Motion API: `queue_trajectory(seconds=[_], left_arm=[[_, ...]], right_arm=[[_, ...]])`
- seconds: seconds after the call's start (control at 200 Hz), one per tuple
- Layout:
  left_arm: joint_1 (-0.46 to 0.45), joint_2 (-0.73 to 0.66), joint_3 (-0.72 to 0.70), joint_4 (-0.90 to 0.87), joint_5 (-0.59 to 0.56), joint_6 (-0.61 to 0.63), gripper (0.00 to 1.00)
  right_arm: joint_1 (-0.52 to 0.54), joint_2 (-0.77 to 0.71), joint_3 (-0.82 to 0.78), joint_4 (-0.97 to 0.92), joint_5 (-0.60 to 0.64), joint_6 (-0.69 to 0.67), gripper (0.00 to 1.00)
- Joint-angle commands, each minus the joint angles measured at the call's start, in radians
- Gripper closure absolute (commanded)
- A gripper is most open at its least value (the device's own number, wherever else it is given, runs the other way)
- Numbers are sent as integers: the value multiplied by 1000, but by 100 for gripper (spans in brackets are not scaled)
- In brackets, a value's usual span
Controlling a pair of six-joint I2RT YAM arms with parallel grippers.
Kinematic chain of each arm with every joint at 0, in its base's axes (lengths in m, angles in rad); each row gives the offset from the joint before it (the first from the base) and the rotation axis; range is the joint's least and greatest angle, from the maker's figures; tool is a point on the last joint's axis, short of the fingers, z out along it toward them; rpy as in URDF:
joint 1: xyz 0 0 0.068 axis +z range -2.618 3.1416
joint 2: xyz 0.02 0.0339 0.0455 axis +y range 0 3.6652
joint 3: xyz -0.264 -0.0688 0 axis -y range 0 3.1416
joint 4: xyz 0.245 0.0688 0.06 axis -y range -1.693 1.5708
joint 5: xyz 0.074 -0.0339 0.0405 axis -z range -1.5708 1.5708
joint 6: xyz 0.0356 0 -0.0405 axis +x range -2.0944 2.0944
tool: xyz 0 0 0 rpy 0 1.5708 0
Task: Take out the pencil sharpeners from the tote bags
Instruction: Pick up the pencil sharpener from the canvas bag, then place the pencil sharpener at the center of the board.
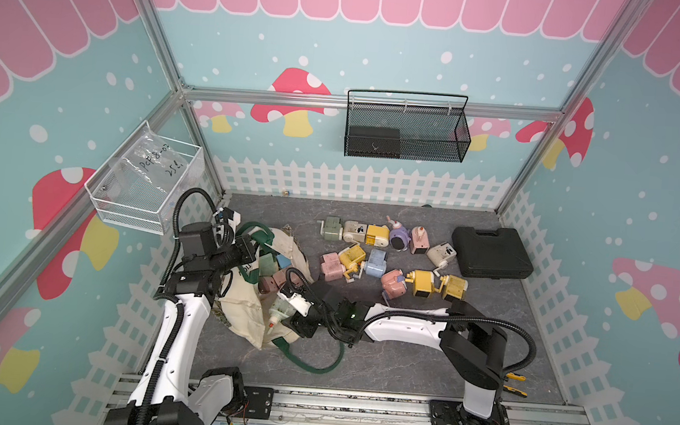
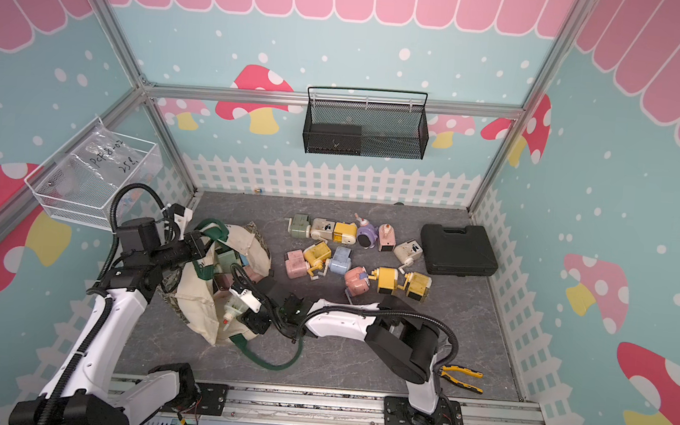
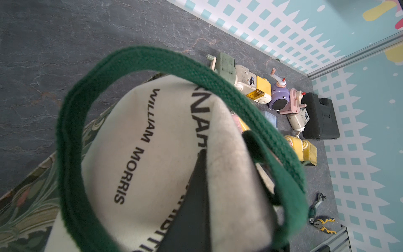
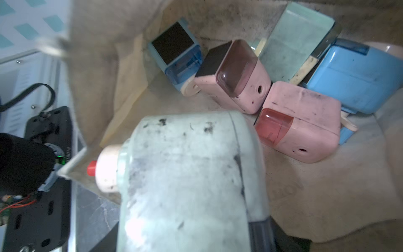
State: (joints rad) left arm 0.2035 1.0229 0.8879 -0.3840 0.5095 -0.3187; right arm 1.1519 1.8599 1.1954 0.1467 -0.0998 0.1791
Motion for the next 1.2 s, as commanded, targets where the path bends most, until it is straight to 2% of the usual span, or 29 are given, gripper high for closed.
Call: queue_trajectory(seconds=[0.0, 0.2, 0.35, 0.655, 0.961, 1.196], left_arm=[[9, -24, 14, 33, -23, 1, 100], [17, -36, 29, -26, -136, 32, 100], [60, -39, 38, -62, -206, 40, 100], [72, -69, 34, -76, -254, 52, 100], [72, -72, 34, -64, -220, 47, 100], [72, -75, 34, -60, -212, 44, 100]], right_arm=[[-4, -75, -23, 63, -55, -39, 42], [-18, -206, -75, 55, -29, -29, 42], [-60, -310, -124, 48, -26, 4, 42], [-232, -413, -276, 23, 25, 76, 43], [-311, -304, -376, 38, 115, 105, 44], [-312, -160, -372, 102, 85, 122, 45]])
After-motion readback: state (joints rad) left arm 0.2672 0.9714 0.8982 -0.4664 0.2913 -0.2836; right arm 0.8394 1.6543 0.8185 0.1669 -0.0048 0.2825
